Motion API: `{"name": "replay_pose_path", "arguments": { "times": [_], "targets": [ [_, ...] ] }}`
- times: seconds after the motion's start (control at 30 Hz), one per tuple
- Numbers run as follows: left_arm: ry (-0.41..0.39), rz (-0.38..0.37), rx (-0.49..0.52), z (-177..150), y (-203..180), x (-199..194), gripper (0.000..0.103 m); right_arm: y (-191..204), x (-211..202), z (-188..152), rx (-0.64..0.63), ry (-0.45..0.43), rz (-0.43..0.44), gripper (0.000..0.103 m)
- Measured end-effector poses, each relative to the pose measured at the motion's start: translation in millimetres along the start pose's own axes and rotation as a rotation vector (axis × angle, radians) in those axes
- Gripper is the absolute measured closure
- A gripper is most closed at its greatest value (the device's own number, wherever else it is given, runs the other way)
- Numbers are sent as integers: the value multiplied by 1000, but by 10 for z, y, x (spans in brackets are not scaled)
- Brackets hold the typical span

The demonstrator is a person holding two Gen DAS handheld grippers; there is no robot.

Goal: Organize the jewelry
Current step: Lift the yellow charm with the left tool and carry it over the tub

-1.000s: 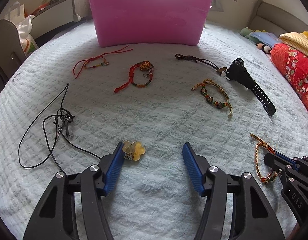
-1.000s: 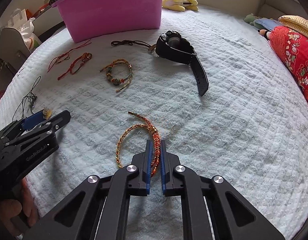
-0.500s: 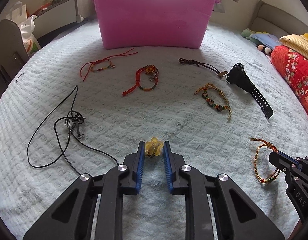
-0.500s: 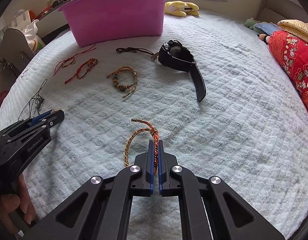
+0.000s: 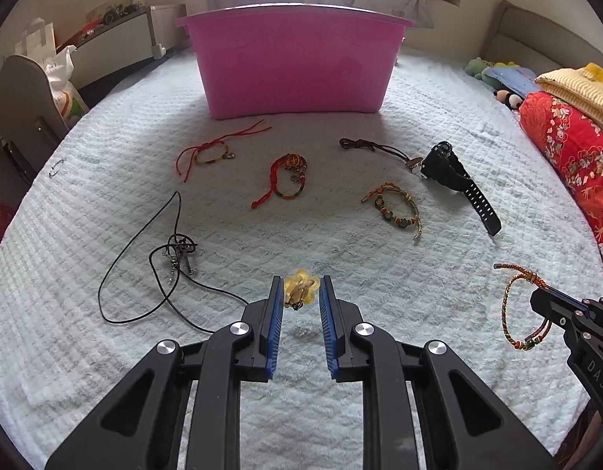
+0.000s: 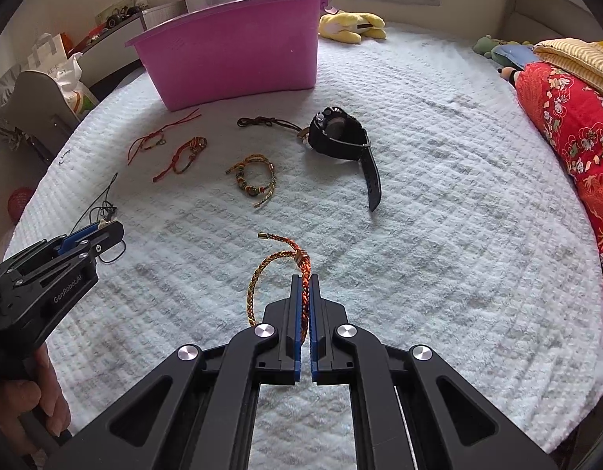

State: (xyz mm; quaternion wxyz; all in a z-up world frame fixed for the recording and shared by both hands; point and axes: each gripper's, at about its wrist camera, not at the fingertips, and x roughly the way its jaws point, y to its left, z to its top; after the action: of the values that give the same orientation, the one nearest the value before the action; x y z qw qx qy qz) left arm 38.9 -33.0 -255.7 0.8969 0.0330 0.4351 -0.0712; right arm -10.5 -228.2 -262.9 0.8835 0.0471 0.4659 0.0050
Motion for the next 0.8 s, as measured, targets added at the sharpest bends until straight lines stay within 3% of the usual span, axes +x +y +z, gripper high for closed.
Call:
{"name": "replay_pose_path", "arguments": {
  "times": [0.4,0.8],
  "targets": [
    [28,20,-49,481,-140,-930,85,-121,-973,432,-45,-11,51,100],
    [-27,44,-72,1365,32,-1697,85,80,-1601,1454,-85,-50,131,100]
  ]
}}
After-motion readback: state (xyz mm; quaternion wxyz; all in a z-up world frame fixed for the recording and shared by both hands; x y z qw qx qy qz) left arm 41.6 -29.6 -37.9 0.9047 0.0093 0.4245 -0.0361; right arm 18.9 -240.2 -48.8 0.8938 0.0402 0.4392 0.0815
